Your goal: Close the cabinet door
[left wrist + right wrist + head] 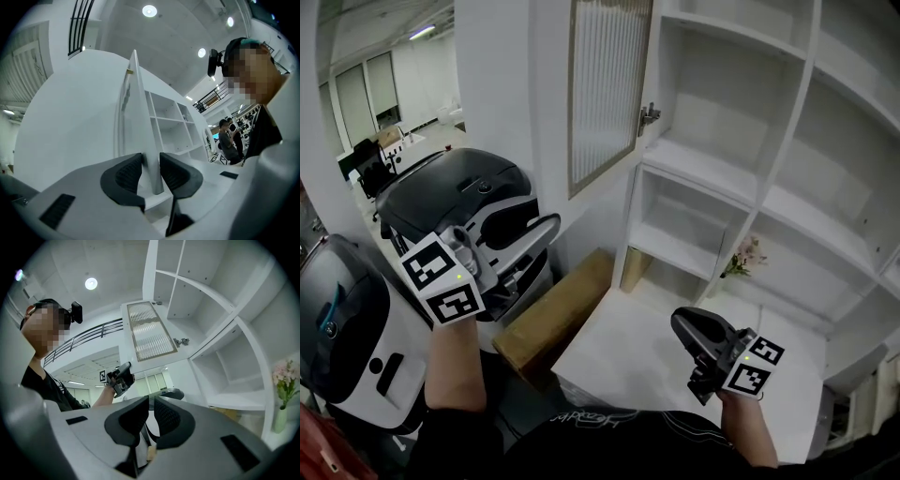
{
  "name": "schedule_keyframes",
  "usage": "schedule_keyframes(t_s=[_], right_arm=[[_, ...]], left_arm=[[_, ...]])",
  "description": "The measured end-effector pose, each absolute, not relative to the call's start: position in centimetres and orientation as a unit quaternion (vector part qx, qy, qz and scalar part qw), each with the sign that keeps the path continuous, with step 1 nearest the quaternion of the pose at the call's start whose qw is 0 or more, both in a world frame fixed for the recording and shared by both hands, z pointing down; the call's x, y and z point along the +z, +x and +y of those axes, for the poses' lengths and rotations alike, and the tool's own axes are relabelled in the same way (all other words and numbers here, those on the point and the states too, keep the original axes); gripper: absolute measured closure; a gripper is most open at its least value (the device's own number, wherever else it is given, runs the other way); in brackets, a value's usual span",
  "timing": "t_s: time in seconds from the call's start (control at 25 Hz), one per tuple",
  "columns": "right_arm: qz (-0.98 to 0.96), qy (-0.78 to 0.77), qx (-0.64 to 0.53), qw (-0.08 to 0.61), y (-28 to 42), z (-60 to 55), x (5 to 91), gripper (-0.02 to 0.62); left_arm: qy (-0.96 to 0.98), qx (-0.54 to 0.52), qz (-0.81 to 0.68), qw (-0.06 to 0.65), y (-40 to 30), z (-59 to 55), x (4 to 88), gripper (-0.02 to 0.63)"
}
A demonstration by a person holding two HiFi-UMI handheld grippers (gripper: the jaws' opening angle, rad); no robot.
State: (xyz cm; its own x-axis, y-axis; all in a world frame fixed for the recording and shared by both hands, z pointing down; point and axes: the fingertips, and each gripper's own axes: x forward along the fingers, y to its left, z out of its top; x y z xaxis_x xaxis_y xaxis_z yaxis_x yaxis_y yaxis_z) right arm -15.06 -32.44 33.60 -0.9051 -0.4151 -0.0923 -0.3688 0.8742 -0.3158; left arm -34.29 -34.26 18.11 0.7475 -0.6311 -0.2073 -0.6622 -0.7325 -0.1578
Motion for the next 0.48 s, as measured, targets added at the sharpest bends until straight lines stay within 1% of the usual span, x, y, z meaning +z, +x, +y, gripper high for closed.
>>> schedule_keyframes(t_s=[0.24,0.48], right_arm=[[0.957,-0.221,-0.169,0.081,-14.0,-33.2,34.6,0.534],[0.957,-0.221,-0.167,0.082,-12.6,-32.4,34.6,0.534]], left_arm=[[-0.935,0.096,0.326,0.096,-33.0,-33.6,18.1,0.472],[-0.932,0.079,0.332,0.121,-29.8,-32.7,17.8,0.459]])
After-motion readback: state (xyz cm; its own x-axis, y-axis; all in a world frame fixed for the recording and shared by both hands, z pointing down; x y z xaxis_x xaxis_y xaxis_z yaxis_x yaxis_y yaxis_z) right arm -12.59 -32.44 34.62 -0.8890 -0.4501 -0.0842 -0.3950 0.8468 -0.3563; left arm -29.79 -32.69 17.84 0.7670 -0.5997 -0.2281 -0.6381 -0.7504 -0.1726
